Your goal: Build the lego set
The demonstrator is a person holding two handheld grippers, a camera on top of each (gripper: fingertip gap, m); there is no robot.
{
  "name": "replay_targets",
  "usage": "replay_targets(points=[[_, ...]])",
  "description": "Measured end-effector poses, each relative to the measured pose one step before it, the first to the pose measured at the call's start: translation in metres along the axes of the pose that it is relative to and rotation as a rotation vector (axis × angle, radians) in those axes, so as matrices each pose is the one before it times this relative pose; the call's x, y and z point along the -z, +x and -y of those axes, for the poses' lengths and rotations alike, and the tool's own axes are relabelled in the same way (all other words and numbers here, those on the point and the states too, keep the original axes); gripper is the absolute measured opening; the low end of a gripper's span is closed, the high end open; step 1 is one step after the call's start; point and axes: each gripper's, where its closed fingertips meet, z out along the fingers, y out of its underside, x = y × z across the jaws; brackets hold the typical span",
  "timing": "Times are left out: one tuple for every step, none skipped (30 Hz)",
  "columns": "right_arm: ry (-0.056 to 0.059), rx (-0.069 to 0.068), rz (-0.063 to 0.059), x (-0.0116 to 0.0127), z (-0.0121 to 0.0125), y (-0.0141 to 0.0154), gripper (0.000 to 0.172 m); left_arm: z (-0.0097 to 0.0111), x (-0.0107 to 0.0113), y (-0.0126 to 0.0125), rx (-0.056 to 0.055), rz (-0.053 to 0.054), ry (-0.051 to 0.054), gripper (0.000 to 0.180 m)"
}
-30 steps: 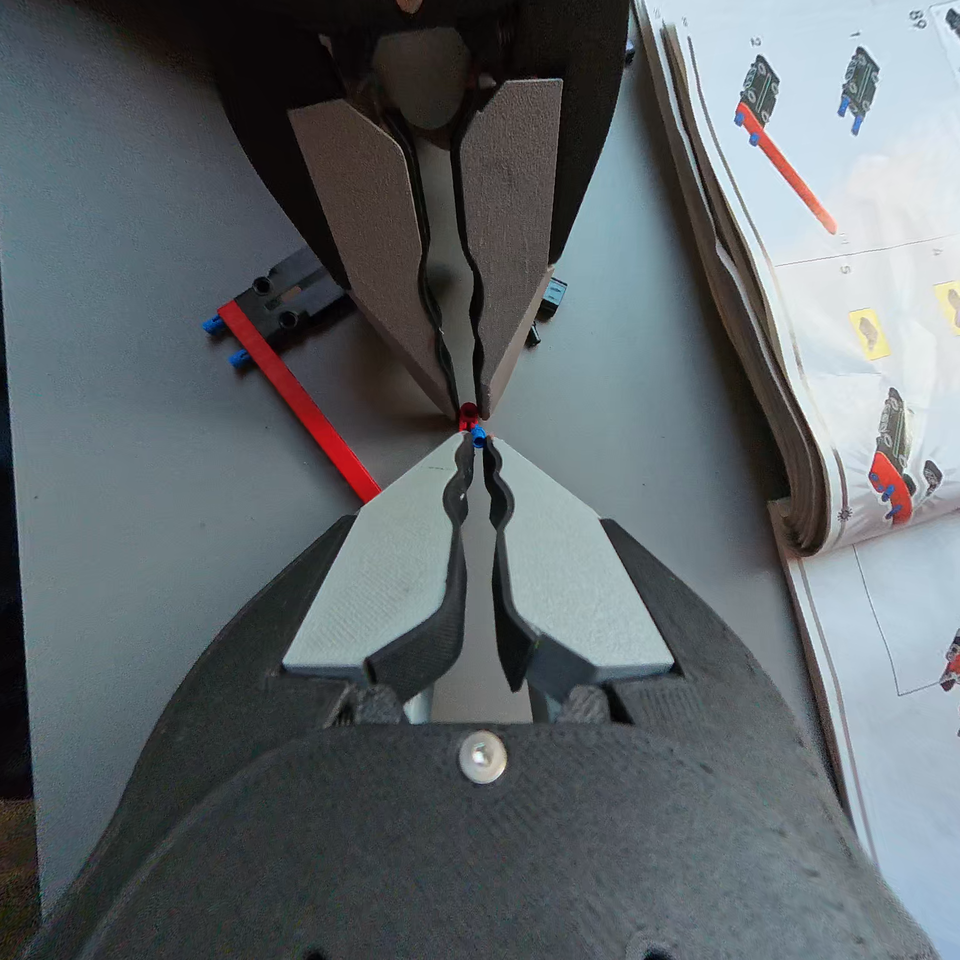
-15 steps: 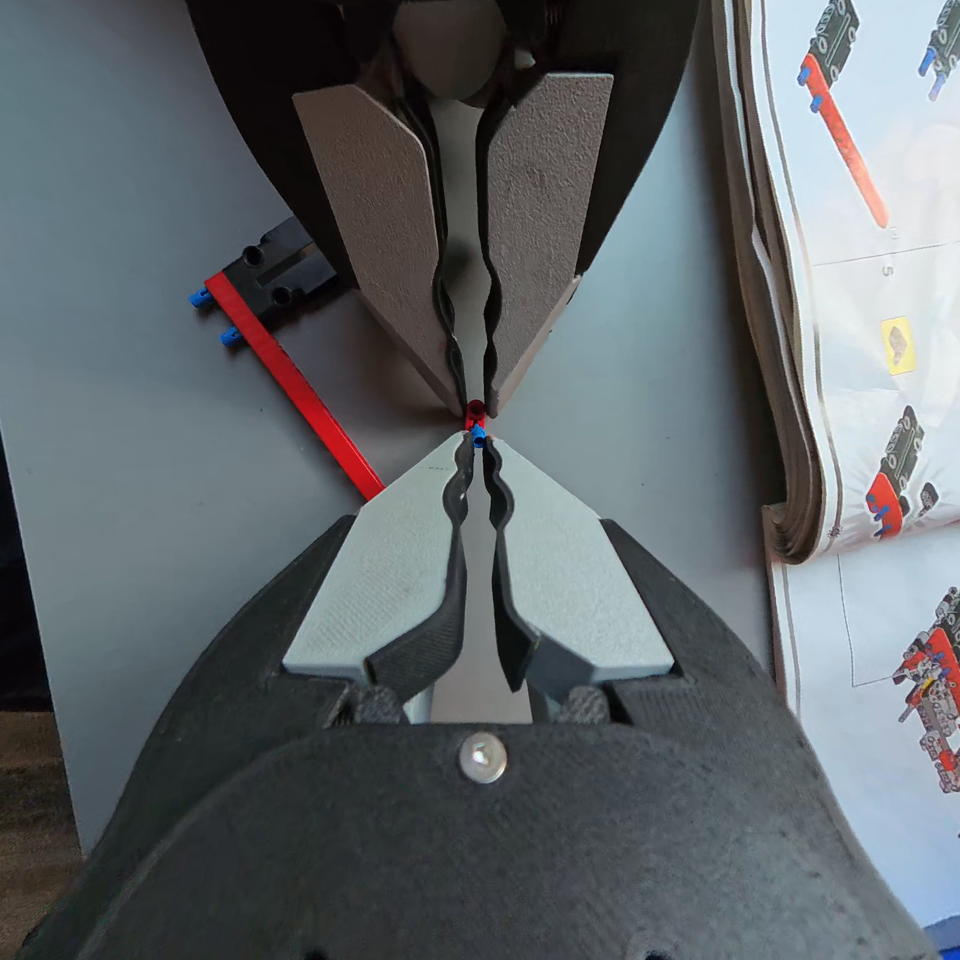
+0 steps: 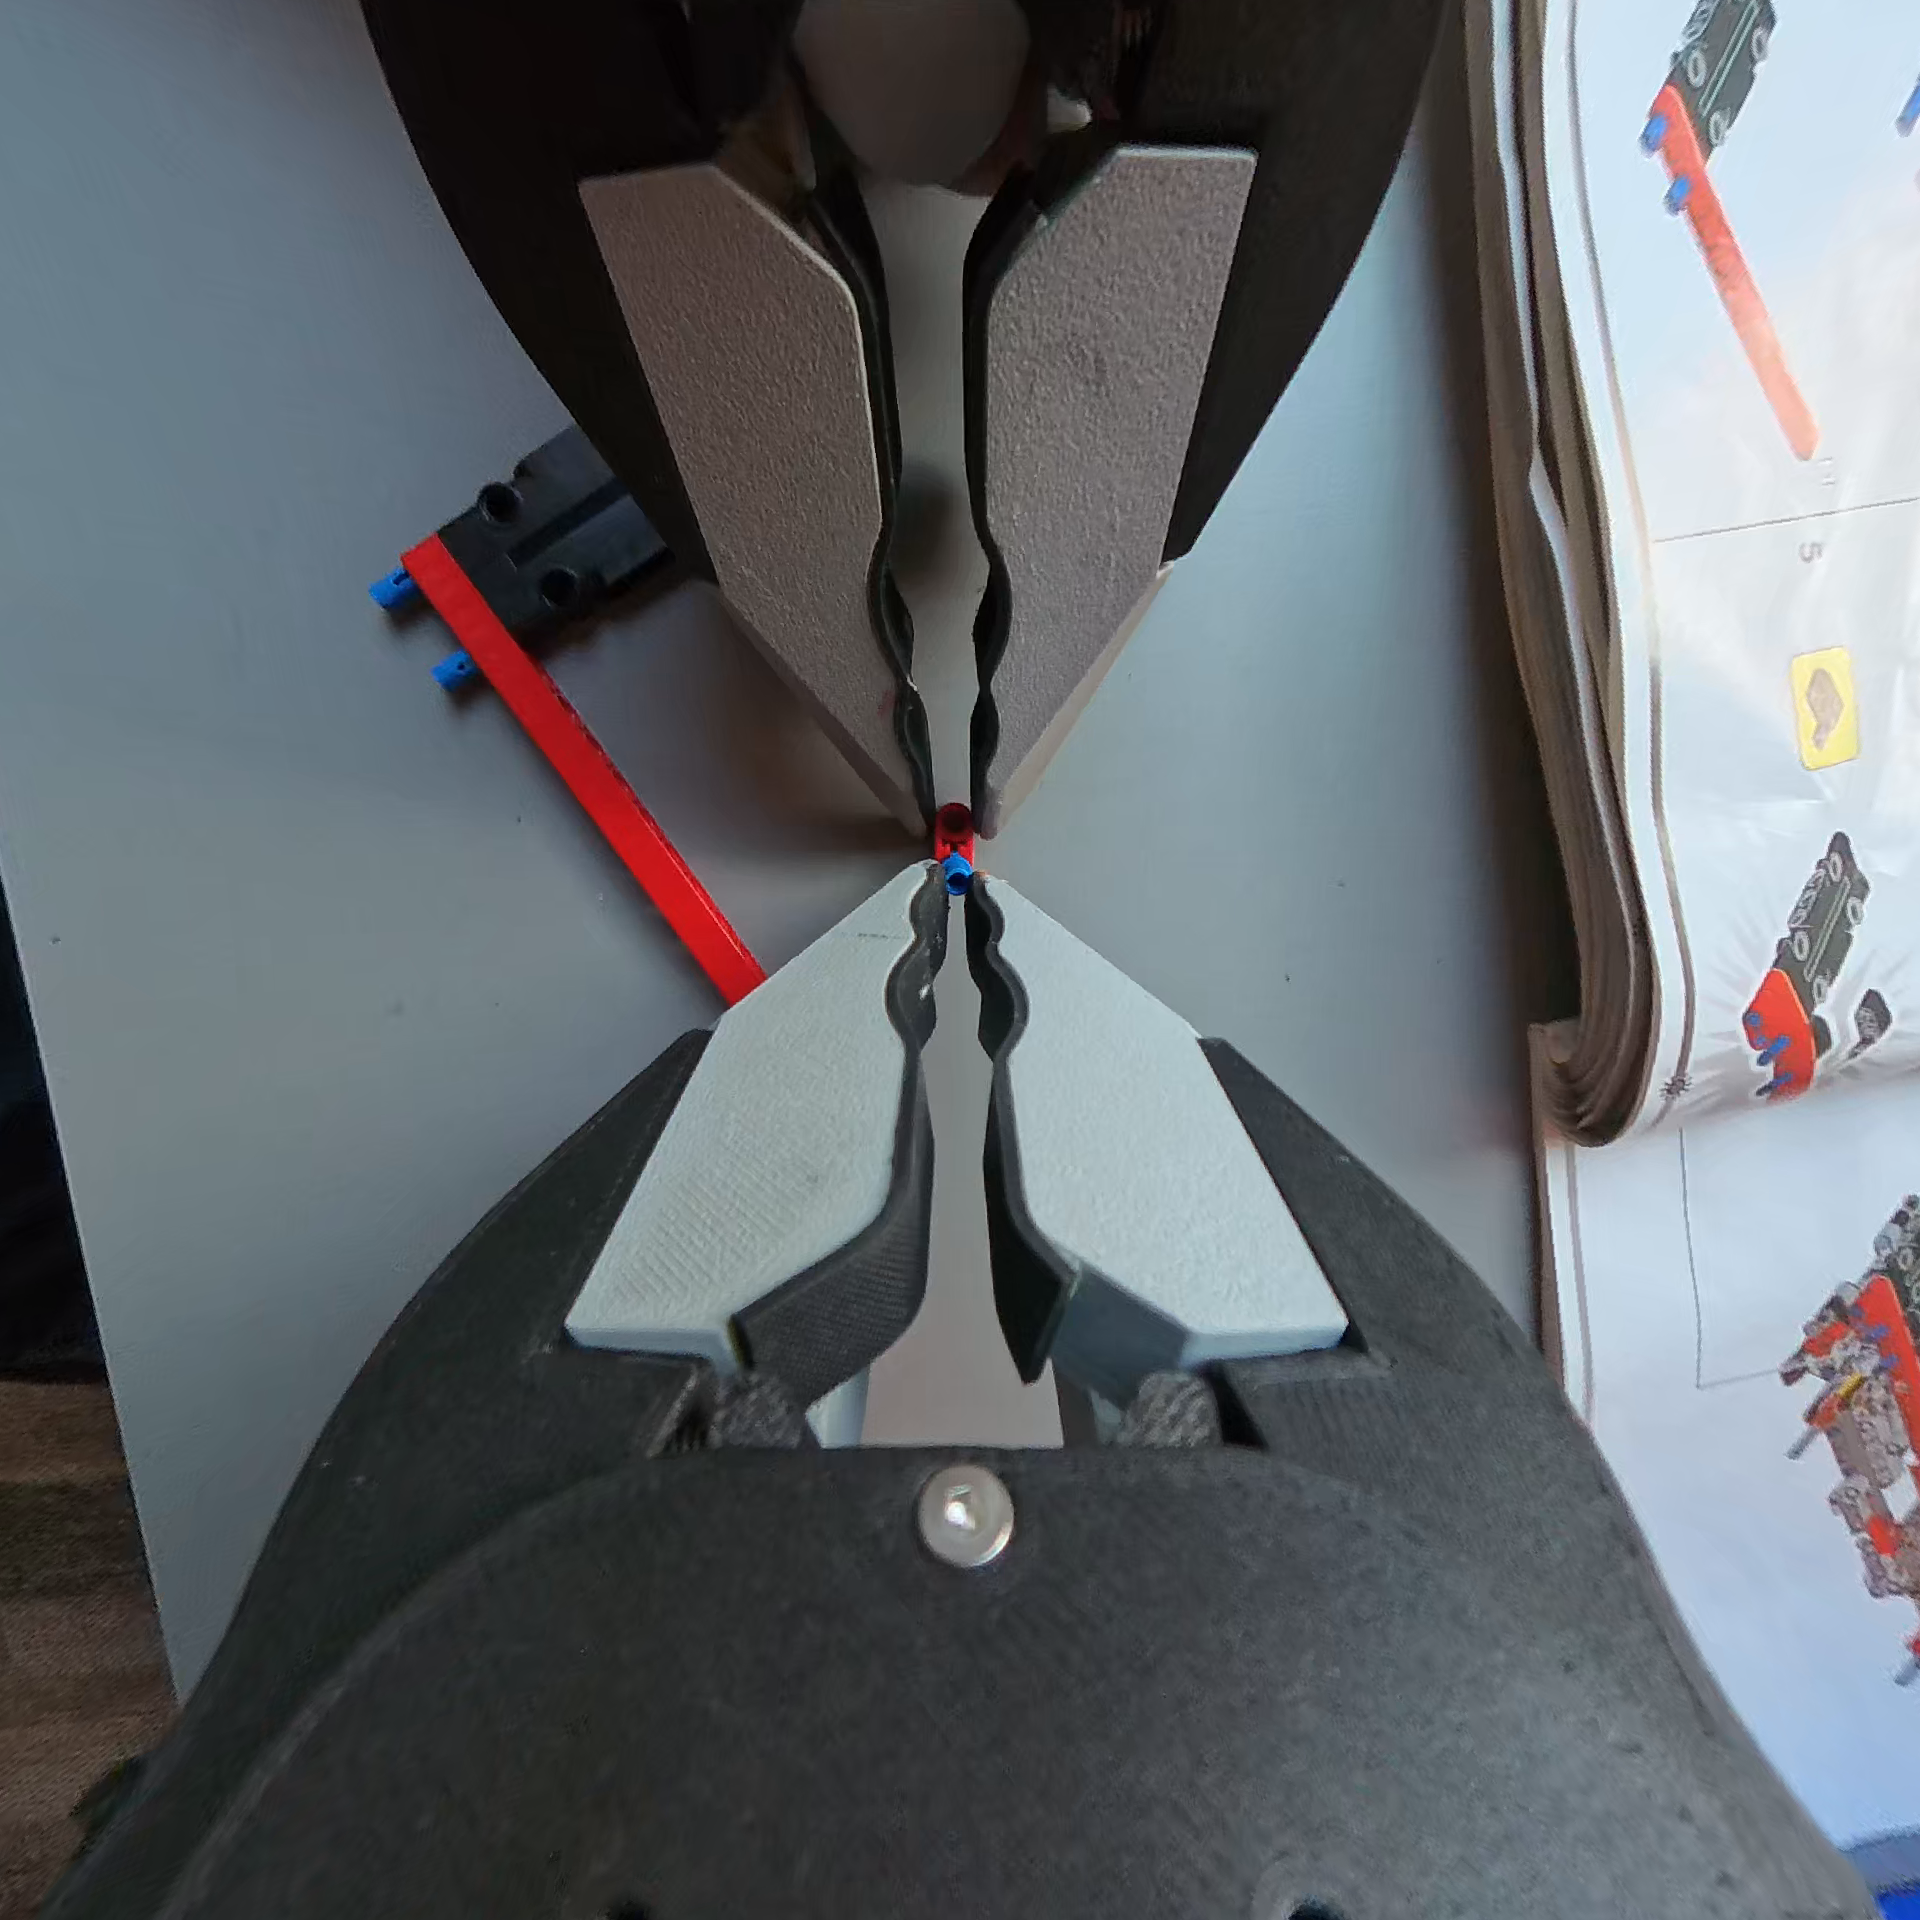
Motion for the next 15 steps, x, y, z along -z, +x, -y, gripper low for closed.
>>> replay_targets(points=[[0.0119, -0.0097, 0.0037, -0.00023, 0.00027, 0.00013, 0.001, -0.00009, 0.00004, 0.0, 0.0017, -0.0011, -0.0001, 0.006], [0.0165, -0.0175, 0.0082, 0.00001, -0.00014, -0.00007, 0.001, 0.0, -0.00003, -0.00002, 0.0006, -0.0001, -0.0002, 0.006], [0.0201, -0.0204, 0.0106, -0.00003, -0.00039, -0.00011, 0.001, -0.00006, 0.00006, -0.00012, 0.0, 0.0005, 0.0, 0.006], [0.0225, -0.0197, 0.0106, -0.00012, 0.00008, -0.0001, 0.001, 0.00005, -0.00002, -0.00004, -0.0008, 0.0009, 0.0001, 0.006], [0.0177, -0.0127, 0.0082, -0.00012, 0.0001, -0.00009, 0.001, 0.00002, -0.00001, 0.00003, -0.0007, 0.0004, -0.0001, 0.006], [0.0082, -0.0008, 0.0031, -0.00004, 0.00017, -0.00003, 0.001, -0.00003, 0.00001, 0.00007, 0.001, -0.001, 0.0001, 0.006], [-0.0007, 0.007, -0.0005, -0.00016, 0.00029, 0.00011, 0.001, -0.00005, -0.00001, -0.00006, 0.0016, -0.0013, -0.0001, 0.006], [-0.0077, 0.012, -0.002, -0.00011, 0.00035, 0.0, 0.001, 0.00004, 0.00005, 0.0, 0.0013, -0.001, -0.0002, 0.006], [-0.011, 0.0133, -0.0013, -0.00019, 0.0005, 0.00002, 0.001, 0.00001, -0.00003, 0.0, 0.0004, -0.0004, -0.0001, 0.006], [-0.0109, 0.0099, 0.0007, -0.00024, 0.00083, 0.00002, 0.001, -0.00008, 0.00007, -0.00004, 0.0001, 0.0, -0.0001, 0.006], [-0.0091, 0.0061, 0.0026, -0.00034, 0.00085, -0.00006, 0.001, 0.00002, -0.00004, 0.00007, 0.0008, -0.0007, -0.0001, 0.006], [-0.0065, 0.0035, 0.0044, -0.00021, 0.00059, -0.00004, 0.001, 0.00003, 0.00009, -0.00001, 0.0008, -0.0006, -0.0001, 0.006], [-0.001, 0.0043, 0.0049, -0.00025, 0.00024, -0.00001, 0.001, -0.00001, 0.00001, -0.00004, -0.0002, 0.0002, -0.0001, 0.006], [0.0067, 0.0024, 0.0054, -0.00019, 0.00035, -0.00004, 0.001, 0.0, 0.0, -0.00003, -0.0001, 0.0002, 0.0, 0.006], [0.0129, -0.0057, 0.0068, -0.00019, 0.00013, 0.00005, 0.001, -0.00002, 0.00004, 0.00009, 0.0001, 0.0, 0.0, 0.006]])
